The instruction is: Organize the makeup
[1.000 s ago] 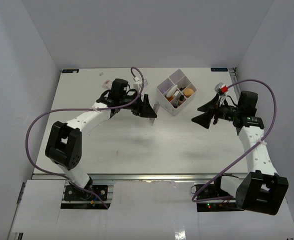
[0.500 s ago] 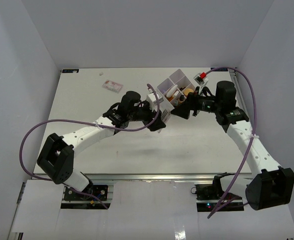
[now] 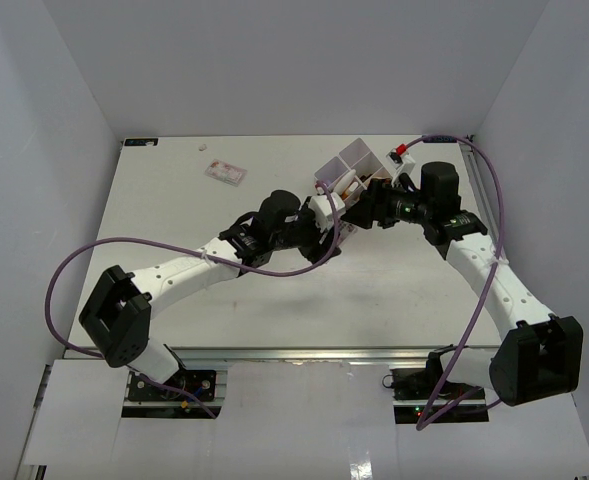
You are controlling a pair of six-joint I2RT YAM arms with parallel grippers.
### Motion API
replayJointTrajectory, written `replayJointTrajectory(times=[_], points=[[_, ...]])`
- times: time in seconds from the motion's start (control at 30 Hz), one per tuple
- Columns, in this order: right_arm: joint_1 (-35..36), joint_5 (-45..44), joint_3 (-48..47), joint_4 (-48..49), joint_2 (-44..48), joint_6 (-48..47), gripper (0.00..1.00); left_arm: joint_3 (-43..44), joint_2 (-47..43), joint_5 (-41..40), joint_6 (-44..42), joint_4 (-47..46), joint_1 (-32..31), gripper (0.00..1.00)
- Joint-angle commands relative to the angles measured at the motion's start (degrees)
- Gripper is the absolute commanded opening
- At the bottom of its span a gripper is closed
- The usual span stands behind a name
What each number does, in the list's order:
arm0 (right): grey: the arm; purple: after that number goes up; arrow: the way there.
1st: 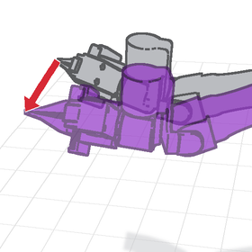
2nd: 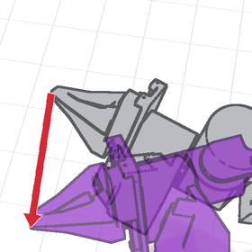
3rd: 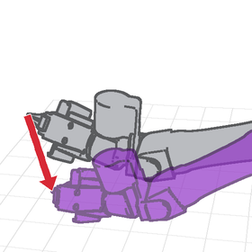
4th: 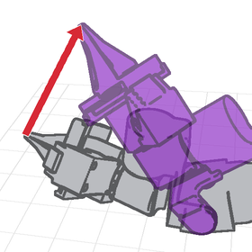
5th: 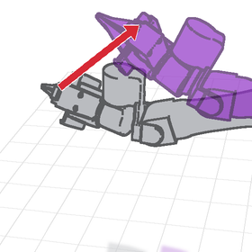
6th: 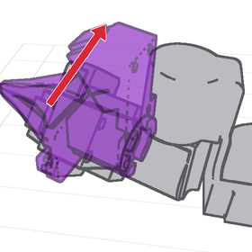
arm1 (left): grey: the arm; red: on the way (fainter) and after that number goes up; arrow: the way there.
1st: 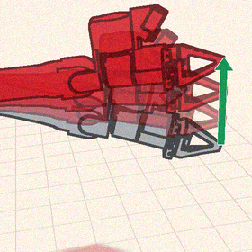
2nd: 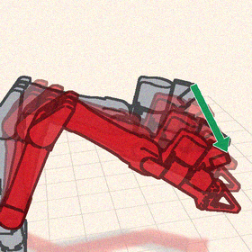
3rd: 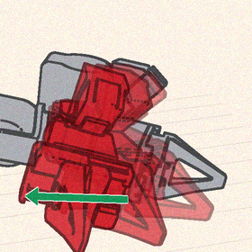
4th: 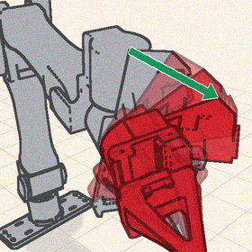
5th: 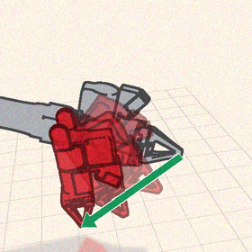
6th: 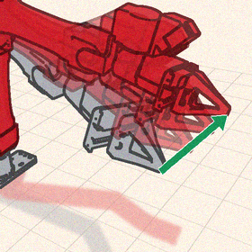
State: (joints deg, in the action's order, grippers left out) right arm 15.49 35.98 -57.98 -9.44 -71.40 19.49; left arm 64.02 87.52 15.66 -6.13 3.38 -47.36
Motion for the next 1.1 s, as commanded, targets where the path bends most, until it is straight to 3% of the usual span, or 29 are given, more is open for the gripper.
replayJointTrajectory(times=[0.0, 0.07, 0.47, 0.53, 0.67, 0.77, 1.0, 1.07], points=[[1.1, -1.91, -1.1, 0.01, -0.02, -1.87, 0.71, 2.88, 0.18, -2.41, -1.52, -0.75, -1.07, 0.01], [1.48, -2.84, -1.0, -0.58, -0.41, -2.7, 0.62, 3.22, 0.28, -3.09, -1.69, -0.74, -1.34, 0.04], [3.32, -1.7, -1.06, -2.33, -0.67, -6.14, 0.44, 4.98, 1.07, -4.53, -1.81, -0.06, -1.95, 0.16], [3.32, -1.06, -1.25, -2.45, -0.93, -6.77, 0.36, 4.97, 0.94, -5.08, -1.52, -0.08, -1.95, 0.22], [3.32, 0.03, -1.85, -2.85, -1.42, -9.42, 0.09, 4.57, 0.03, -6.91, -0.25, -1.18, -2.02, 0.4], [3.32, 1.3, -2.71, -3.45, -1.55, -11.41, 0.08, 3.52, -1.17, -9.3, 0.22, -2.37, -2.03, 0.54], [3.23, 2.69, -4.52, -4.44, -1.73, -12.99, 0.08, 2.25, -5.1, -12.57, 0.58, -5.04, -1.95, 0.67], [3.15, 2.55, -4.85, -4.46, -1.86, -13.21, 0.08, 2.1, -5.96, -12.11, 0.19, -4.59, -2.04, 0.79]])
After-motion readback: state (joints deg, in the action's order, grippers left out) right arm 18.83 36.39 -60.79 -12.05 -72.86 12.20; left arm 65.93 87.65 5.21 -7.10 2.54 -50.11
